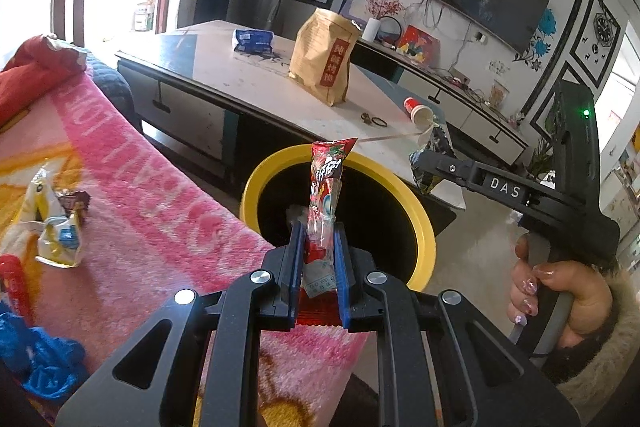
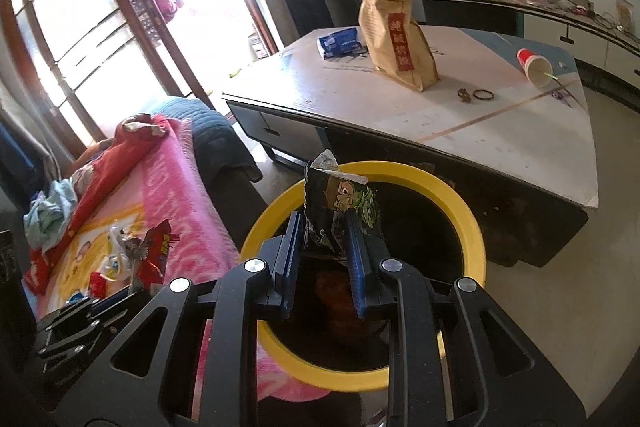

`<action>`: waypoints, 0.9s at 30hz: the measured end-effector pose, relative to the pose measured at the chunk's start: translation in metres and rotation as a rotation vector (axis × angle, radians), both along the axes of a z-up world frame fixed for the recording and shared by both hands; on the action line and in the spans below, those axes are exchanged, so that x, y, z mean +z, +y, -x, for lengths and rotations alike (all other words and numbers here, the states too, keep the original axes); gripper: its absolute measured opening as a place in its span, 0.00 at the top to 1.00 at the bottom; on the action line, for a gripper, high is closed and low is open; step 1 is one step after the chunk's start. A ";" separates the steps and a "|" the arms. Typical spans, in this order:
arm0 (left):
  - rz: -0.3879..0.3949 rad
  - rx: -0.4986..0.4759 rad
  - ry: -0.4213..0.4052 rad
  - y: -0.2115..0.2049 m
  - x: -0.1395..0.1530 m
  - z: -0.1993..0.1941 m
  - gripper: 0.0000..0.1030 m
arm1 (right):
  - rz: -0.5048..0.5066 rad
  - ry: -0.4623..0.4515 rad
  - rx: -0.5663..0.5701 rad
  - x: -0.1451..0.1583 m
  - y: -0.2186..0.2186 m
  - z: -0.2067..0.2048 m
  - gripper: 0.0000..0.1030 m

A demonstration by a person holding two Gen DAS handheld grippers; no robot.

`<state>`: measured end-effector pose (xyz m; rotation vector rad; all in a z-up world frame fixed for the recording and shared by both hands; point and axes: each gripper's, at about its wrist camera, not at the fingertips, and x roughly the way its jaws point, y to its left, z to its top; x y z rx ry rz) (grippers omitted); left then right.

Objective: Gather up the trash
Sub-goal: 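Carry both held wrappers from the bed over the yellow-rimmed bin, then open both grippers to drop the wrappers into the bin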

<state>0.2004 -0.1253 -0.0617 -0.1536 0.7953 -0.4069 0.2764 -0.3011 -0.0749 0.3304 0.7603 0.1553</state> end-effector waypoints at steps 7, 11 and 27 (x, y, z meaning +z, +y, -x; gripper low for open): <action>-0.016 -0.024 0.028 -0.017 -0.015 -0.015 0.86 | 0.001 0.034 -0.023 -0.013 -0.009 -0.005 0.85; -0.020 -0.034 0.053 -0.024 -0.026 -0.024 0.86 | -0.011 0.054 -0.031 -0.020 -0.013 -0.007 0.84; -0.047 -0.046 0.050 -0.038 -0.041 -0.043 0.39 | -0.037 0.082 -0.070 -0.031 -0.021 -0.012 0.64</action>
